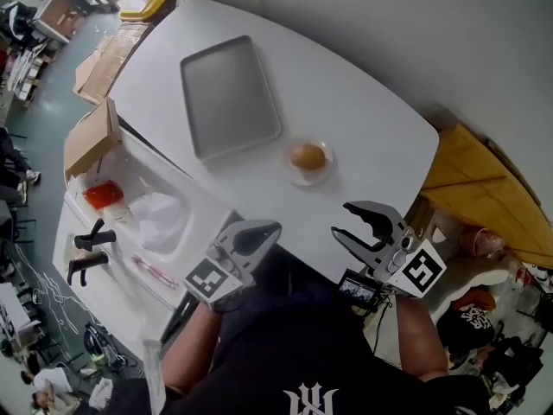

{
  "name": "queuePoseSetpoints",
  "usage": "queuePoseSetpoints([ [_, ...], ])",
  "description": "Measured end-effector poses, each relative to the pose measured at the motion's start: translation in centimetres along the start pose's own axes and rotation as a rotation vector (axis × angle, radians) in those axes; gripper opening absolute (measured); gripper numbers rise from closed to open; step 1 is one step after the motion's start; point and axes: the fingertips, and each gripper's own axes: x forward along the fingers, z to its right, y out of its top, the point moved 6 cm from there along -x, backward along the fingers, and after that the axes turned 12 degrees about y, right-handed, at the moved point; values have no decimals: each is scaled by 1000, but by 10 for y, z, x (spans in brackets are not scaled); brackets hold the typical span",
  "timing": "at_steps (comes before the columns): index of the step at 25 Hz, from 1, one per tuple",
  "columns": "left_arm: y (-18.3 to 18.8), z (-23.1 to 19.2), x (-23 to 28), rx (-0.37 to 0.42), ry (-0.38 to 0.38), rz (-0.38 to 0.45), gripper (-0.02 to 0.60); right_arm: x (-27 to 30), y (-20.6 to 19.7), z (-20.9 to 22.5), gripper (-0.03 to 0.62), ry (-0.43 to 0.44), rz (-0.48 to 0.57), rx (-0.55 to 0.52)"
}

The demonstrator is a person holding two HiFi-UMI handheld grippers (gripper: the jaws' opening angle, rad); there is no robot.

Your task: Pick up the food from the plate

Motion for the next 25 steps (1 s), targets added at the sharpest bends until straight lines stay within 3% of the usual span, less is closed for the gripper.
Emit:
queuePoseSetpoints([
  [8,-4,-18,34,15,71,-30,6,0,-6,45,213,74,-1,-44],
  [19,-37,-63,67,-52,62,-7,6,36,-41,89,268,72,-60,-83],
  [25,-64,-74,81,-4,20,-26,6,54,-72,112,291,63,-82,-114],
])
